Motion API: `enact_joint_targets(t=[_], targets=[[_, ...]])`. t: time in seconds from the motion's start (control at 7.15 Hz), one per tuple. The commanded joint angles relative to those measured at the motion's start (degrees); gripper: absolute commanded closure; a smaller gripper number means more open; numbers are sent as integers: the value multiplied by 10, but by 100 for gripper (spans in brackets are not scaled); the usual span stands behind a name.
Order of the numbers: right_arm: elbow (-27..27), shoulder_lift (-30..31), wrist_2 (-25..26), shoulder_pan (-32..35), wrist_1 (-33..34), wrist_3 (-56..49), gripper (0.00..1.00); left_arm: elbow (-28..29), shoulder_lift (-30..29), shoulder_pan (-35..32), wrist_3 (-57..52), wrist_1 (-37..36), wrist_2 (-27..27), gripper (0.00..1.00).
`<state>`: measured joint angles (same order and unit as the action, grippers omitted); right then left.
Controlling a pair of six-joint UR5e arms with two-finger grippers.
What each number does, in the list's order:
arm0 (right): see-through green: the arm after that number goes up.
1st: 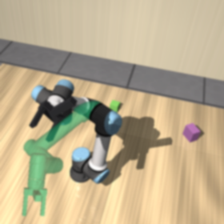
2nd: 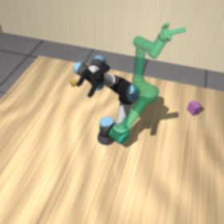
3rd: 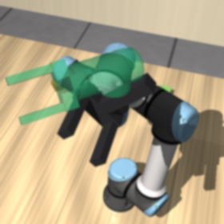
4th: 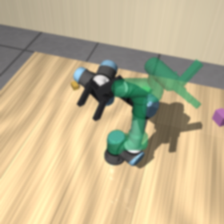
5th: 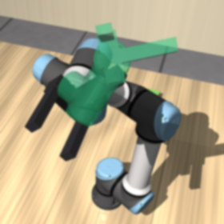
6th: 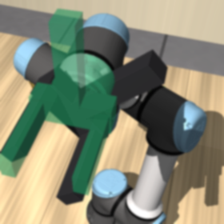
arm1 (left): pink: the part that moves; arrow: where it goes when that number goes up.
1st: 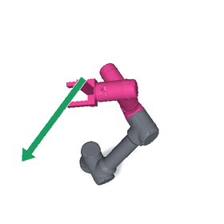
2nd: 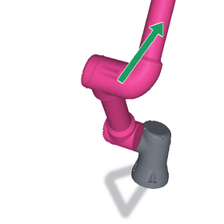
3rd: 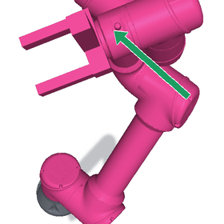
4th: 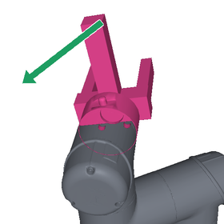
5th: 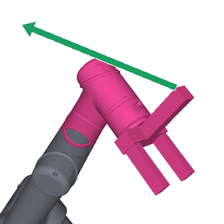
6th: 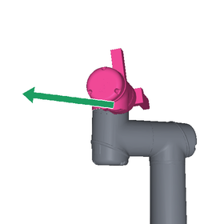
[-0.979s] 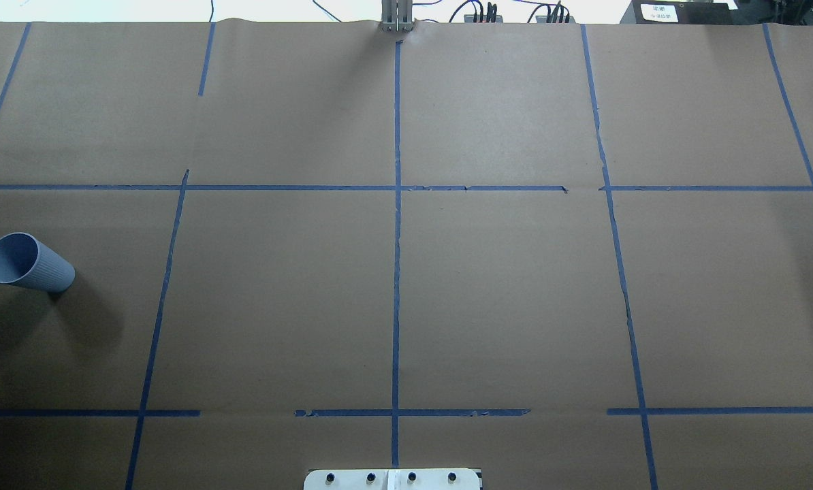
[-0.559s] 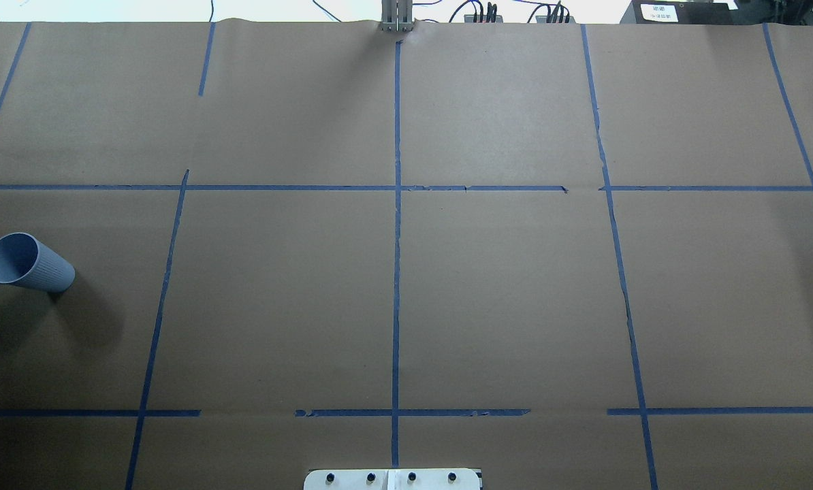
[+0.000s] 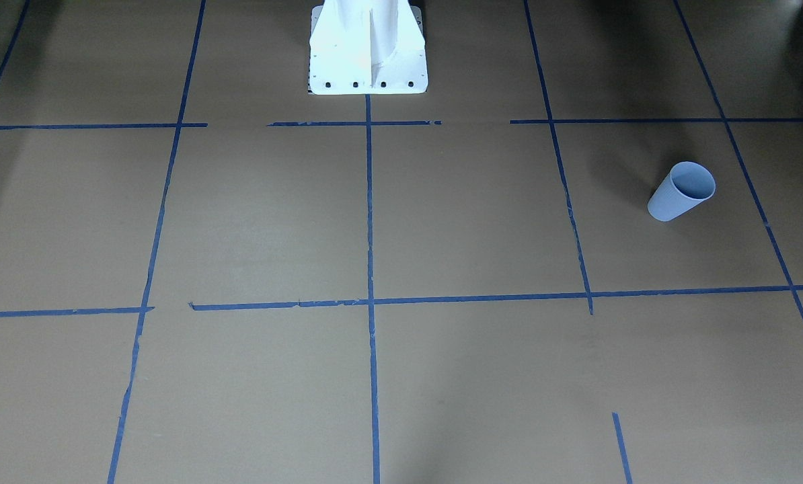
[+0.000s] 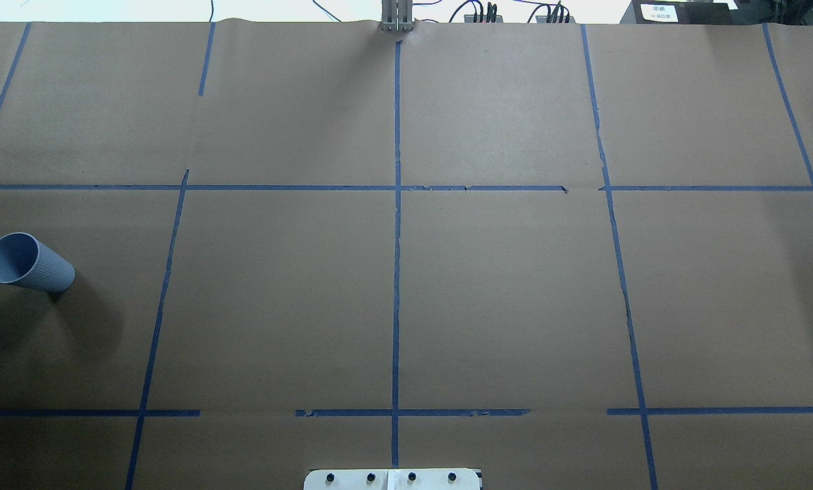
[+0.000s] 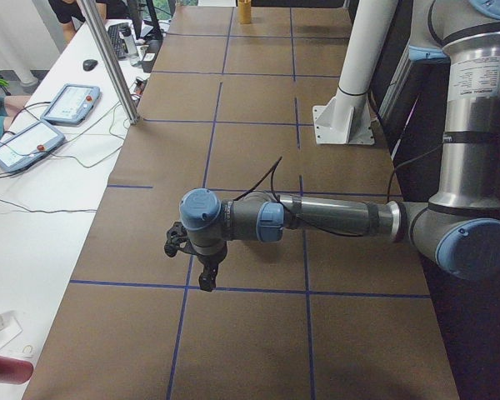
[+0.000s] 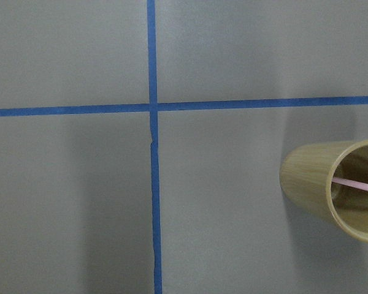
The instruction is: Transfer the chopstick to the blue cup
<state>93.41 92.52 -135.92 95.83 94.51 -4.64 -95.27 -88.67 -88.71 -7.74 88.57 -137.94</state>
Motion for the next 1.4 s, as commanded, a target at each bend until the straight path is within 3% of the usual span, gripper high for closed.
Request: enact_joint_targets(t=[0.0,0.28,0.56,0.98,1.26], targets=[[12,-1,-4,0,0,-1,0,-26,13,44,96,51,-43,0],[12,-2,-5,0,0,-2,0,-69,51,103,226,135,-36,0],[14,-4,-6,-3,0,-1,0,-69,68,126,271,181,-35,0],[13,-3,-10,-1,1,-1,0,-53,78,218,412,295,35,0],[8,-4,-23,-1,1,-1,0,-42,73,258,431,306,51,0]])
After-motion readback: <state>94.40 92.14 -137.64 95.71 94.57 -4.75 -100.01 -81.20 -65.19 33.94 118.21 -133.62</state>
